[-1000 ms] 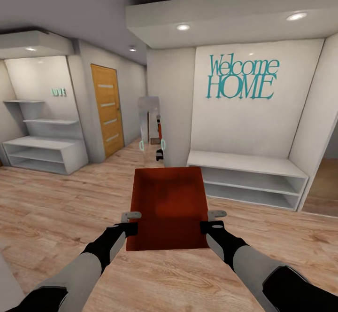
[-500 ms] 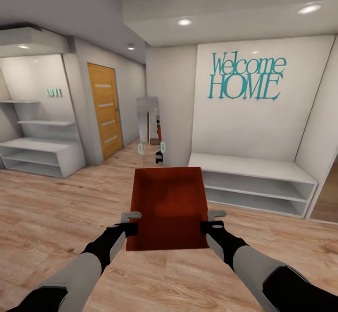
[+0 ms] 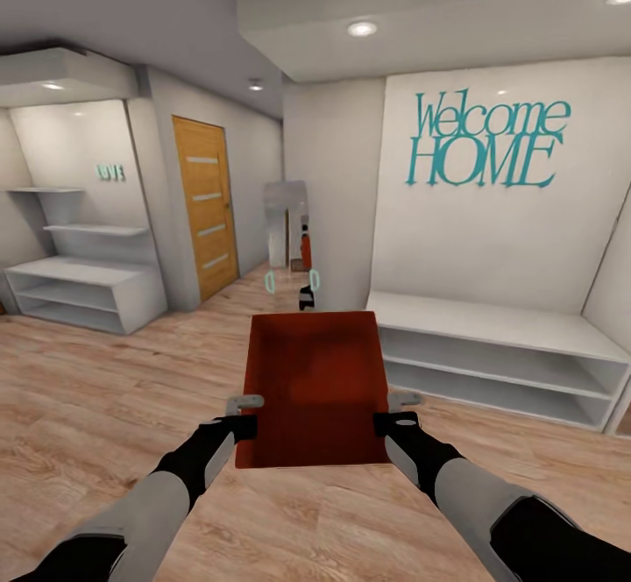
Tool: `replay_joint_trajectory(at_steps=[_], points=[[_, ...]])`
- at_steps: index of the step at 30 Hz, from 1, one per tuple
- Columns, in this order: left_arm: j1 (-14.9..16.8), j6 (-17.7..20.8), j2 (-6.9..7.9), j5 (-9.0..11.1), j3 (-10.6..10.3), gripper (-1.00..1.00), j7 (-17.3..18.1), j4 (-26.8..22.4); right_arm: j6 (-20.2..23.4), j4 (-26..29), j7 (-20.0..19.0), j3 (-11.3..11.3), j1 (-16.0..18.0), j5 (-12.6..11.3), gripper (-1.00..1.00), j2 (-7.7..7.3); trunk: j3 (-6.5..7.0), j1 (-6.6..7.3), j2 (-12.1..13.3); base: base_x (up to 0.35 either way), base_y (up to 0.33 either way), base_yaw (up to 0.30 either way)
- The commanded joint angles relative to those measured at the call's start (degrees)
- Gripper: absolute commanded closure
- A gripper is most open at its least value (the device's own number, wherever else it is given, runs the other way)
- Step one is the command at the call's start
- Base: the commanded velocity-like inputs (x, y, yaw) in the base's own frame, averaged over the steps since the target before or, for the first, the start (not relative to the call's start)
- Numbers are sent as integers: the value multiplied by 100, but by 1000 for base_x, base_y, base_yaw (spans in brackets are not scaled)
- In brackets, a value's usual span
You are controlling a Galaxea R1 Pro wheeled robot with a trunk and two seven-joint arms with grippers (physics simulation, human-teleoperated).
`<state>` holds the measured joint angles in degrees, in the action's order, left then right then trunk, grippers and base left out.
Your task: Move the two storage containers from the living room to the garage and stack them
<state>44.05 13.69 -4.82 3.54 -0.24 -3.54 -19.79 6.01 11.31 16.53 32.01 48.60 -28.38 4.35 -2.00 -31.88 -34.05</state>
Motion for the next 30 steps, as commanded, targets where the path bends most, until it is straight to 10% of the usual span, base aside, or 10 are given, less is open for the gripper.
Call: replay_joint_trajectory(at_steps=[1,30], points=[[7,29,-1,-12,33,100,-59,-55,40,3,-133,157,1,-195,100,-4,-12,-6,-10,324,0,264],[7,29,-1,-12,33,100,-59,-53,40,3,-133,157,1,-200,100,-4,-12,-6,-10,324,0,270]])
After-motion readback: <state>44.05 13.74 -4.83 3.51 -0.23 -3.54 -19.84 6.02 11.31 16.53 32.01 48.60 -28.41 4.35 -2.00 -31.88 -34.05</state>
